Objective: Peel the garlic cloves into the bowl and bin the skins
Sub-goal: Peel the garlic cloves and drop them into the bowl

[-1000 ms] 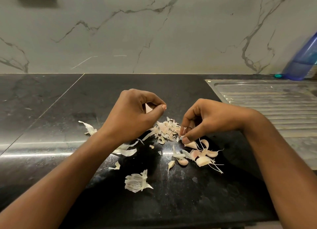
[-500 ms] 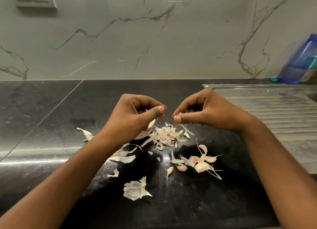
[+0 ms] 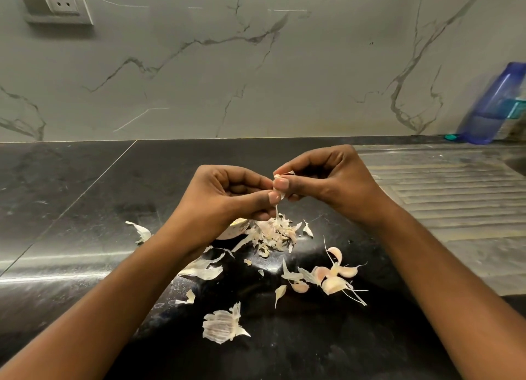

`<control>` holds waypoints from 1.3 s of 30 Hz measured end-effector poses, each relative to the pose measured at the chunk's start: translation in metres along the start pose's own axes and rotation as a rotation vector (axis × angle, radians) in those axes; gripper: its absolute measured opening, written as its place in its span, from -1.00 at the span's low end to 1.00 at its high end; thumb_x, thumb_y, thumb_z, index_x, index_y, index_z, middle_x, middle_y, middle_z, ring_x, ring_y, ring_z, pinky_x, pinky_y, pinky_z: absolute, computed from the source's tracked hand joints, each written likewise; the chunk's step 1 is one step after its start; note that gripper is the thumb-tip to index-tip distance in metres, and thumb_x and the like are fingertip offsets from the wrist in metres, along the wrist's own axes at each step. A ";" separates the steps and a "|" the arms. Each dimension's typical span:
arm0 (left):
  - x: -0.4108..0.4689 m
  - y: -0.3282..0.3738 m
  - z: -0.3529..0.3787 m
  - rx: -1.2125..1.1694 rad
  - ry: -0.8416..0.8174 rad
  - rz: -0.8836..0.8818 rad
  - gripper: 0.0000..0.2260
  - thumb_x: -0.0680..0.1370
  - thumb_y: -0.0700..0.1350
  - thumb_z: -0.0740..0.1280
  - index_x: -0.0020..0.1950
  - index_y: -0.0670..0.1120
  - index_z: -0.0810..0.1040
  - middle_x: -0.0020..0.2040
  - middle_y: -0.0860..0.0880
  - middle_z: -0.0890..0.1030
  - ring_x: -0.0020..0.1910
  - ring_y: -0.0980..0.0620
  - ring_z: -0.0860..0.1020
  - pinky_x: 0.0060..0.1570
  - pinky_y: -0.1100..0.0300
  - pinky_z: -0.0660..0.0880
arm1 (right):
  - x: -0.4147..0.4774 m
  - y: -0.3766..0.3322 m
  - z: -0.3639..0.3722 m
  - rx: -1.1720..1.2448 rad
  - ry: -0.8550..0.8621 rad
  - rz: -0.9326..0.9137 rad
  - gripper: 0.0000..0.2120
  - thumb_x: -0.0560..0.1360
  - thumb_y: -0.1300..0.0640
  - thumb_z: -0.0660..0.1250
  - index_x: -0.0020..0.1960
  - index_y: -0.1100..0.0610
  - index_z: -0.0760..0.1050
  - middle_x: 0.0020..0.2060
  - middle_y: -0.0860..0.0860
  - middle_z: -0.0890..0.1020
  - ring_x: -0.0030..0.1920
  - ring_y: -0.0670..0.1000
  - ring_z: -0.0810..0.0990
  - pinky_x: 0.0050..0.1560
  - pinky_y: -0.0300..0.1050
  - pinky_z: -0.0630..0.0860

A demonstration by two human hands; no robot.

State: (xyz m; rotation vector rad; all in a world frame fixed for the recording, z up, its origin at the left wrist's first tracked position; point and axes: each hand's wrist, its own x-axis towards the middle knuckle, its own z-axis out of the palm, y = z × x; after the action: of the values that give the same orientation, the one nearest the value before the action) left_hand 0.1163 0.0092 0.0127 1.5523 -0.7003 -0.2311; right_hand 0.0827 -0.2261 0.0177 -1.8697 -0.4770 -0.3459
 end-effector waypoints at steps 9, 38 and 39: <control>0.001 0.002 0.001 -0.095 0.030 -0.051 -0.73 0.42 -0.21 0.50 0.10 -0.25 0.71 -0.08 -0.25 0.75 -0.20 -0.09 0.74 -0.13 0.20 0.70 | -0.002 -0.002 -0.007 0.053 -0.054 0.067 -0.82 0.55 0.29 0.49 0.14 0.30 0.71 -0.05 0.15 0.79 -0.07 0.16 0.79 -0.06 -0.08 0.73; 0.000 0.004 0.006 -0.020 0.089 0.056 -0.73 0.46 -0.18 0.47 0.10 -0.28 0.69 -0.09 -0.21 0.76 -0.15 -0.13 0.76 -0.10 0.19 0.69 | -0.002 0.002 0.013 -0.049 0.114 -0.026 -0.89 0.57 0.26 0.49 0.01 0.32 0.71 -0.22 0.12 0.76 -0.25 0.11 0.78 -0.22 -0.10 0.71; 0.000 0.005 0.005 -0.052 0.084 0.033 -0.73 0.46 -0.18 0.46 0.12 -0.27 0.68 -0.08 -0.21 0.76 -0.15 -0.10 0.76 -0.11 0.22 0.68 | -0.002 0.002 0.014 -0.042 0.117 -0.026 -0.90 0.57 0.27 0.49 0.02 0.32 0.70 -0.21 0.12 0.76 -0.25 0.10 0.78 -0.22 -0.12 0.71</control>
State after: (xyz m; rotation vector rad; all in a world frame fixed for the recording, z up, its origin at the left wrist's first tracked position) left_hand 0.1124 0.0046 0.0167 1.4907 -0.6490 -0.1573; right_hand 0.0823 -0.2143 0.0105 -1.8735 -0.4175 -0.4840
